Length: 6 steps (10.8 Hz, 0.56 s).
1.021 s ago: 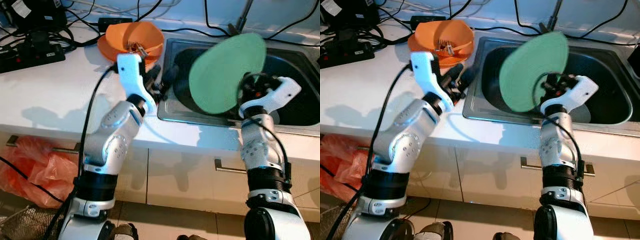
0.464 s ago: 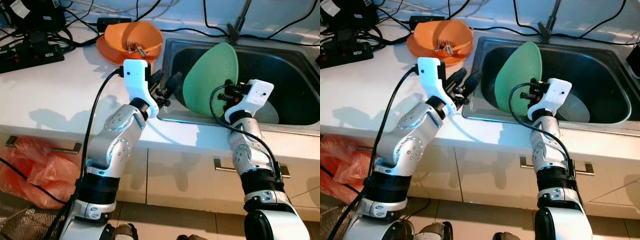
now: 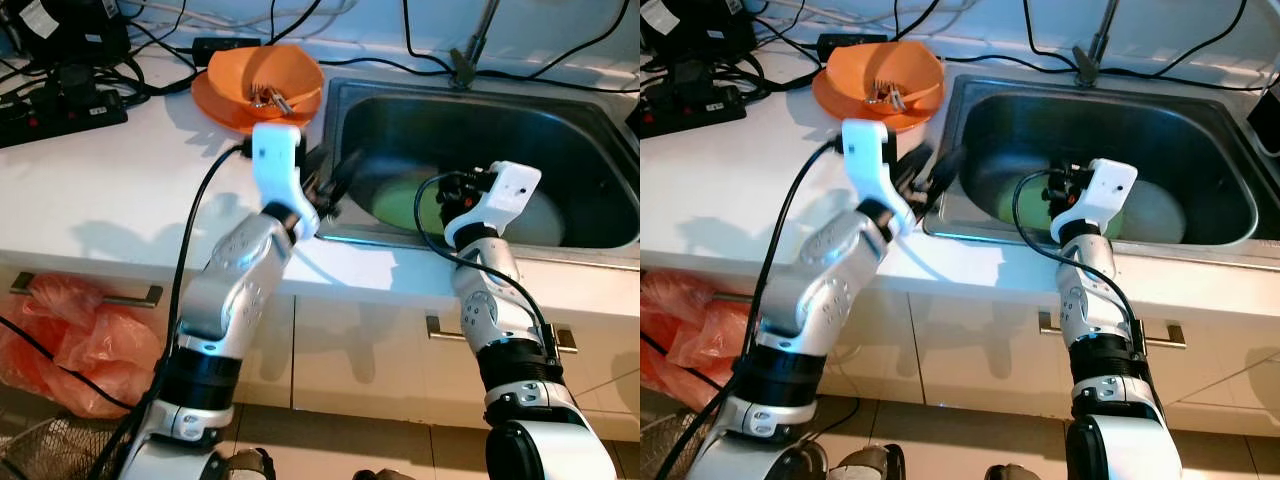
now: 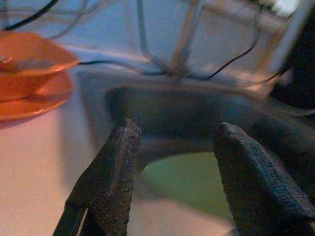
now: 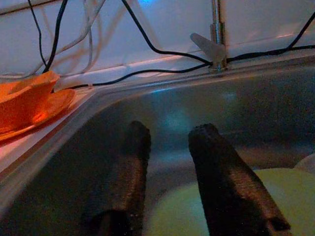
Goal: Kitchen organization
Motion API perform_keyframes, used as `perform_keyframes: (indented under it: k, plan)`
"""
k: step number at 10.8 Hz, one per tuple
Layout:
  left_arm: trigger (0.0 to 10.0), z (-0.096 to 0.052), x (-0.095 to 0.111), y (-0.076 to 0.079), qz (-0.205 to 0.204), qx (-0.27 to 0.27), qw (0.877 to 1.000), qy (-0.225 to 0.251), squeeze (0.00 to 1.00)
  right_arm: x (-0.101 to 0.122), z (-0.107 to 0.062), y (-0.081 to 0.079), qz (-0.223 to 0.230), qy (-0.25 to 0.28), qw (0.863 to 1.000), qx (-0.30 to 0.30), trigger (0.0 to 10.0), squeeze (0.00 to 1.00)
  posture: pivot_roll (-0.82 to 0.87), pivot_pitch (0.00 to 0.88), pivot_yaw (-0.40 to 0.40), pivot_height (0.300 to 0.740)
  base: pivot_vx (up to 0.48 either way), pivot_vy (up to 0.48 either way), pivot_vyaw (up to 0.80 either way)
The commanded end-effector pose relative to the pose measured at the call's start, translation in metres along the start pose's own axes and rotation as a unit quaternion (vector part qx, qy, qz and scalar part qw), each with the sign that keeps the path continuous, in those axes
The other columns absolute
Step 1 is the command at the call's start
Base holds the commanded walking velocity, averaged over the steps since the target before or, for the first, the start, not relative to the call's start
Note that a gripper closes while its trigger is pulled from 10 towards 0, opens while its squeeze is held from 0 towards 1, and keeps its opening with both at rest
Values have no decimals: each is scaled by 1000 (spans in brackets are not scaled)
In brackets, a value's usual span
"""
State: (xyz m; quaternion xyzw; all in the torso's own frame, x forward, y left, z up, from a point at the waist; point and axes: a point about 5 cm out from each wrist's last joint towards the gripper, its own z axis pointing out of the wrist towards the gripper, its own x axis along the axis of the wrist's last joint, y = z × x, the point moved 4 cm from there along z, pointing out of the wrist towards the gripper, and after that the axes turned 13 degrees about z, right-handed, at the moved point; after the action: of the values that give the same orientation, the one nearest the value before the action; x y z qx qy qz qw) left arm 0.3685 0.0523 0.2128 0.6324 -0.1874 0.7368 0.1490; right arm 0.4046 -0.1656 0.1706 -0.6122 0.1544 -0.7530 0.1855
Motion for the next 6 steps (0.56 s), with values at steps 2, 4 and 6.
perform_keyframes:
  k: [2, 4, 6]
  plan:
    - [10000, -4, -26, -18, 45, 62, 997, -10, 0, 0, -1, -6, -17, 6, 1000, 20, 10000, 0, 61, 110, -32, 740, 0, 0, 0]
    - [10000, -4, -30, -25, 66, 80, 995, -7, 0, 0, -2, -11, -21, 10, 999, 30, 10000, 0, 61, 110, -32, 740, 0, 0, 0]
    - [10000, -6, -33, -43, 81, 115, 990, -5, 0, 1, -5, -19, -36, 22, 998, 56, 10000, 0, 59, 113, -33, 740, 0, 0, 0]
